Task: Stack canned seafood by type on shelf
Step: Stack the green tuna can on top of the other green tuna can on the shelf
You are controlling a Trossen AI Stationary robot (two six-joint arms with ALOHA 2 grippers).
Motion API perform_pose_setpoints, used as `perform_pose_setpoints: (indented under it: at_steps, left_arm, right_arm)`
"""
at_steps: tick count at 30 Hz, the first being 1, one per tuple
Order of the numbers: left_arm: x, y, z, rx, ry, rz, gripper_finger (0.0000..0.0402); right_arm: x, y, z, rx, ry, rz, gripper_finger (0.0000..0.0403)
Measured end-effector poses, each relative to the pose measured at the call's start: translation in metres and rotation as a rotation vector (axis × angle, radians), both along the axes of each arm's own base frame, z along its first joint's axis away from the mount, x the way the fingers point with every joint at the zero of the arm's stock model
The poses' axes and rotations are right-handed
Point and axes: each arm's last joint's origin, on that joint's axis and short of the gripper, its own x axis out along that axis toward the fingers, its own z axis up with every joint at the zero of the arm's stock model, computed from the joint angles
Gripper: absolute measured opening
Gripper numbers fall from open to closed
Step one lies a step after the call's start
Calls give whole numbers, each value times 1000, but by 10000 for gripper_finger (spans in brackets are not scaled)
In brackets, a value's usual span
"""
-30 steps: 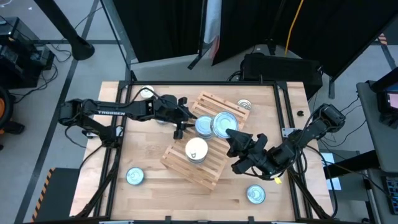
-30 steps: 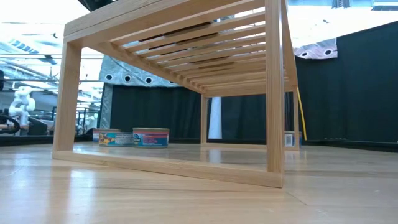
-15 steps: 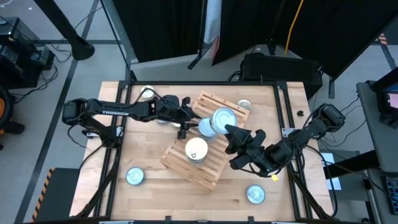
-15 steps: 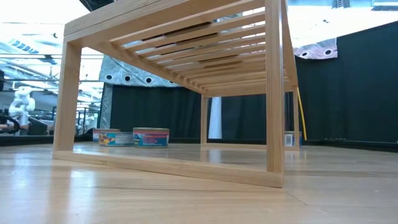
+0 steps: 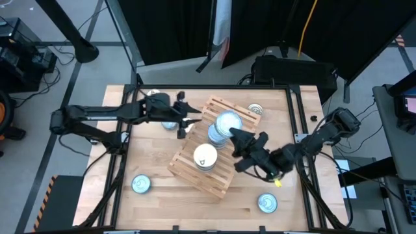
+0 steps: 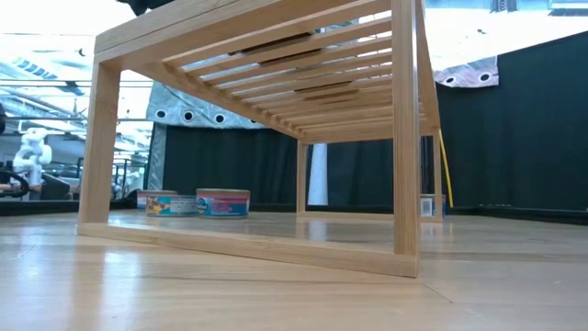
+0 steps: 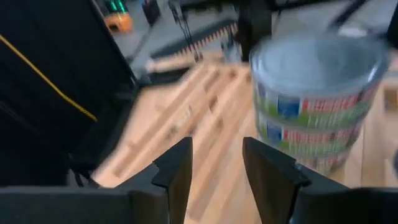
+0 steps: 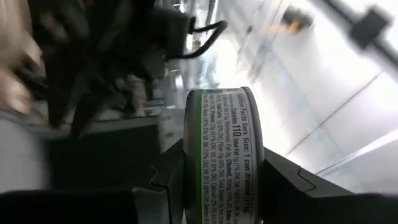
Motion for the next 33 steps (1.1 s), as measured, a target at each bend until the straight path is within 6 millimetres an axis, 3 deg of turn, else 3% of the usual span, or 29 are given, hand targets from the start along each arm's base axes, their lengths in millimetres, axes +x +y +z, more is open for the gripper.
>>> perform_pose_setpoints:
  at_steps: [2,5,7,10,18,26,33]
  left_arm:
    - [-9,-2,10,4,-36,3,148]
    - [-22,-4,25,-3,-103,8,148]
    - [-31,-6,33,-12,-131,13,148]
    - [-42,-9,40,-20,-146,16,148]
    - [-59,-13,42,-52,-97,25,148]
    - [-60,-18,34,-97,-17,18,148]
    - [-60,-24,34,-122,-19,-4,148]
  right_arm:
    - [4,-13,7,-136,18,-4,141]
    - [3,-38,37,-214,-68,2,141]
    - [0,-52,55,-192,-123,2,141]
    - [4,-66,65,-72,-161,52,141]
    - [13,-76,45,155,-6,73,141]
    - [12,-55,20,222,199,30,141]
    - [6,-34,10,253,255,84,141]
